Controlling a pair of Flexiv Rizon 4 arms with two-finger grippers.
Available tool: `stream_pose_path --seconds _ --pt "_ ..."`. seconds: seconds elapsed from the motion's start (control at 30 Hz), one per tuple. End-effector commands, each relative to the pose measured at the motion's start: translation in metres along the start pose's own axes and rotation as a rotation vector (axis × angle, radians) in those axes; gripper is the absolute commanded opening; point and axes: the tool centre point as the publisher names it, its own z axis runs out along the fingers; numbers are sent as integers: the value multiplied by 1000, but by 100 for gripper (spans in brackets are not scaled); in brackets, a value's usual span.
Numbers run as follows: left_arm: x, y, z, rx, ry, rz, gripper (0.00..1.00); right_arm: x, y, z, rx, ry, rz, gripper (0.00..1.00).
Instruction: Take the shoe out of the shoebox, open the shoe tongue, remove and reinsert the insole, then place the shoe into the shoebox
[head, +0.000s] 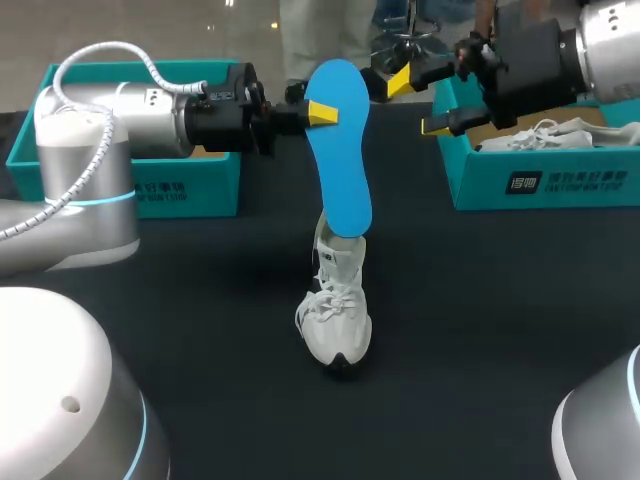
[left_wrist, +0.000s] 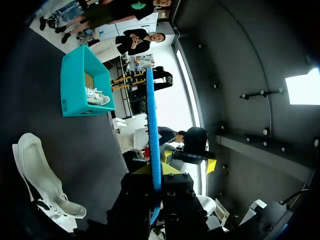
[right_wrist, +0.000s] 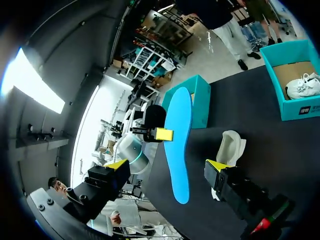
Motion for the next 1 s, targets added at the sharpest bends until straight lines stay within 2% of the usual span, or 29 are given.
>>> stream_pose_path --seconds 0.03,0.33,0.43,0.73,0.93,1.0 --pt "1 1 0 1 -3 0 0 -7 10 8 26 99 -5 100" --pt "1 1 0 1 -3 0 0 -23 18 20 49 189 4 100" --pt "1 1 0 1 -3 0 0 -26 19 22 29 253 4 100" --pt "1 1 0 1 -3 0 0 -42 13 22 54 262 32 100" --pt "1 1 0 1 -3 0 0 -46 9 24 73 291 44 100" --pt "1 1 0 1 -3 0 0 -47 9 24 44 363 60 100"
